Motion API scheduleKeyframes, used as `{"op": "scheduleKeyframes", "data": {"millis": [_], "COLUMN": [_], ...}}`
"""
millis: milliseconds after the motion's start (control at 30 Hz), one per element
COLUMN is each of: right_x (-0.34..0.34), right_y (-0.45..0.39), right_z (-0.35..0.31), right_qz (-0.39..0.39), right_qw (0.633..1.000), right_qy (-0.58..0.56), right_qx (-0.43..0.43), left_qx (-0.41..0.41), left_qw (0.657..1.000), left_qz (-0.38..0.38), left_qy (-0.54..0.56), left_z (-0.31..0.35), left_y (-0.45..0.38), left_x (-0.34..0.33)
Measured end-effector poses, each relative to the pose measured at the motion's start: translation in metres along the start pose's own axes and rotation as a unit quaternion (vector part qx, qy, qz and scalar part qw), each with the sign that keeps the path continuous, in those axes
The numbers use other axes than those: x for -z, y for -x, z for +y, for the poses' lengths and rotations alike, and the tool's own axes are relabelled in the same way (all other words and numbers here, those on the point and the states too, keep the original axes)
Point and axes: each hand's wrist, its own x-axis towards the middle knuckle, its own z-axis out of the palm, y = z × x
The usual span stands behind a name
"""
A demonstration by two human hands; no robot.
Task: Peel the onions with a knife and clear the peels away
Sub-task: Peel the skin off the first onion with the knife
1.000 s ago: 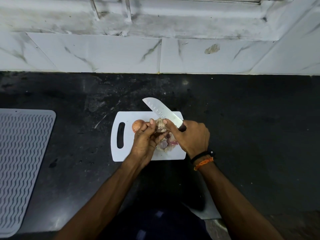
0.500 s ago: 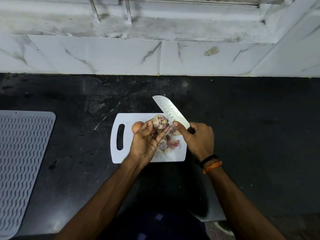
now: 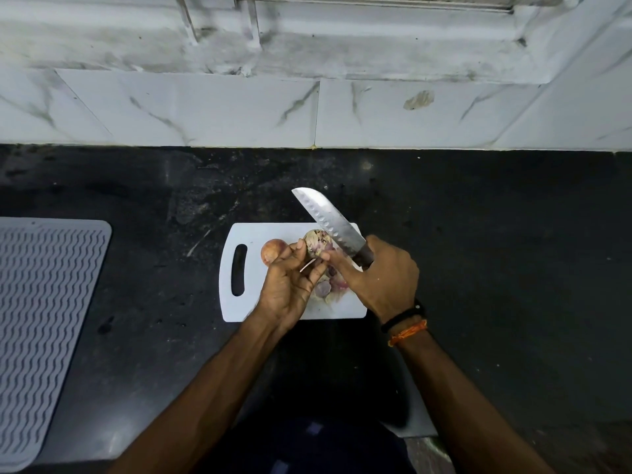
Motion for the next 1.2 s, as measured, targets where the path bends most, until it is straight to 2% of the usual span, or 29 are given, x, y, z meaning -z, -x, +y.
{"op": "scheduleKeyframes", "data": {"millis": [500,733,833,1033,1200], "right_x": [-0.003,0.004,0.007,0.003,0.001], "right_y": [-0.012,-0.016,-0.014,-0.007,-0.007], "right_z": [-0.005,-0.001,0.000,0.004,-0.001], "right_qz": [0.023,0.015,-0.021,-0.031,-0.018], "right_qw": [0.999,0.997,0.999,0.998,1.000], "right_qy": [0.047,0.024,-0.002,-0.049,0.000], "right_qx": [-0.013,-0.075,-0.048,-0.007,0.022], "left_qx": [0.012,0.027,0.028,0.024,0.021], "left_qw": [1.000,0.999,0.999,0.999,0.999], "left_qz": [0.010,0.018,0.021,0.021,0.023], "left_qy": [-0.016,0.003,-0.002,-0.023,-0.033], "left_z": [-0.001,-0.002,-0.002,-0.001,-0.002], "left_y": [0.004,0.000,0.000,0.001,0.002], "left_x": [0.000,0.004,0.004,0.000,0.000]}}
